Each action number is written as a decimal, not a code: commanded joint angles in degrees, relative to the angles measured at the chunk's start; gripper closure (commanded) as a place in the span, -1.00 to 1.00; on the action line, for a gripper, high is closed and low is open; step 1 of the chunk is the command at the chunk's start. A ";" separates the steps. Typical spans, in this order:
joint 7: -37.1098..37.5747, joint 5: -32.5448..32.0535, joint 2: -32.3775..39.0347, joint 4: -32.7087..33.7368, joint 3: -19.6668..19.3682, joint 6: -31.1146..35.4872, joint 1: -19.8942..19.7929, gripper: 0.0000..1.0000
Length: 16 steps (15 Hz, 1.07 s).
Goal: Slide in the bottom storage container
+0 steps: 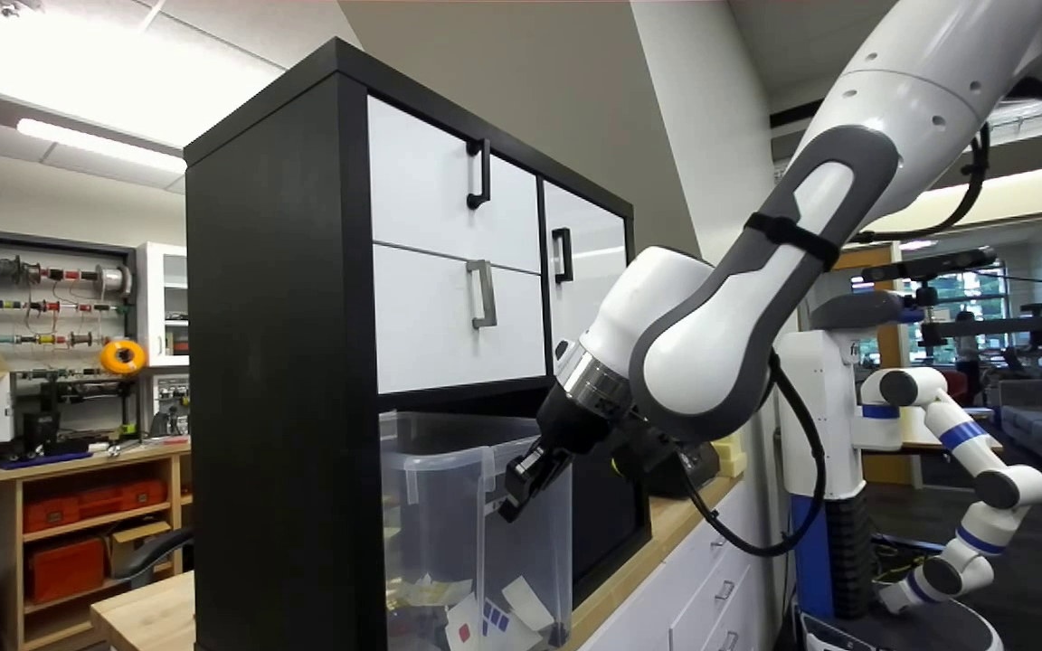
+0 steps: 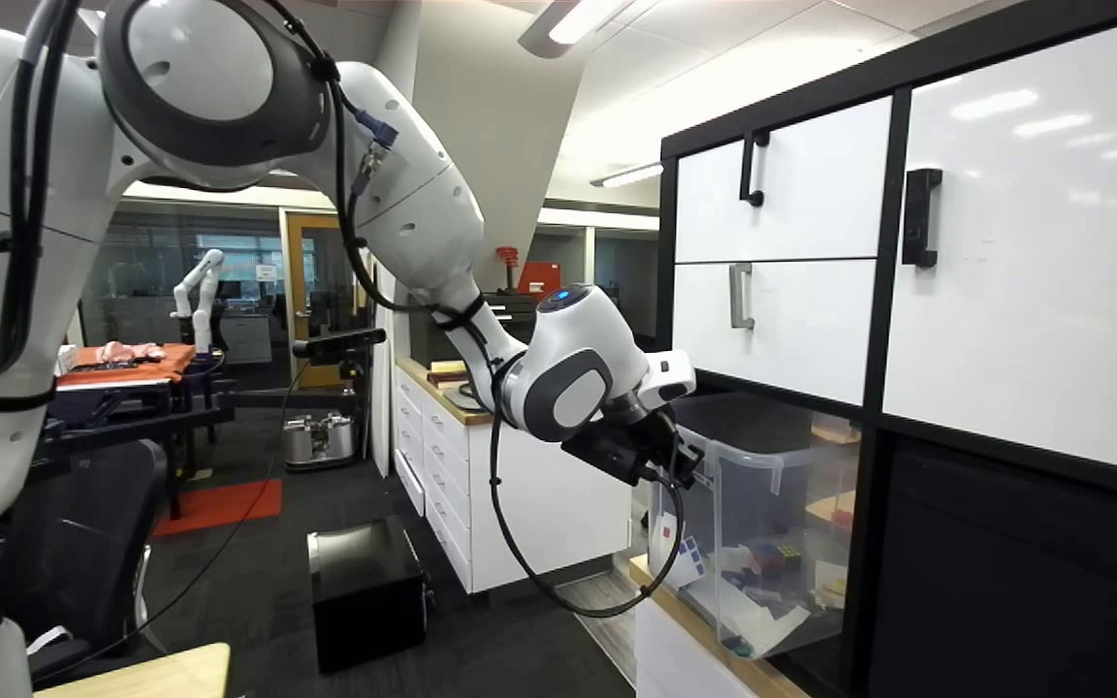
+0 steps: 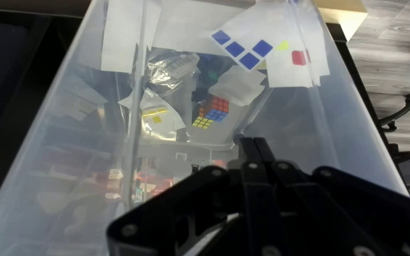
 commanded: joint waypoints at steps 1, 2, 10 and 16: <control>-0.48 -1.60 2.95 5.47 -0.20 -2.10 -0.57 1.00; -0.55 -1.76 3.53 6.48 -0.28 -2.51 -0.58 1.00; -1.00 -2.64 7.64 12.95 -0.69 -4.38 -0.74 1.00; 0.30 -2.09 1.45 8.60 -1.16 -17.78 -0.32 0.12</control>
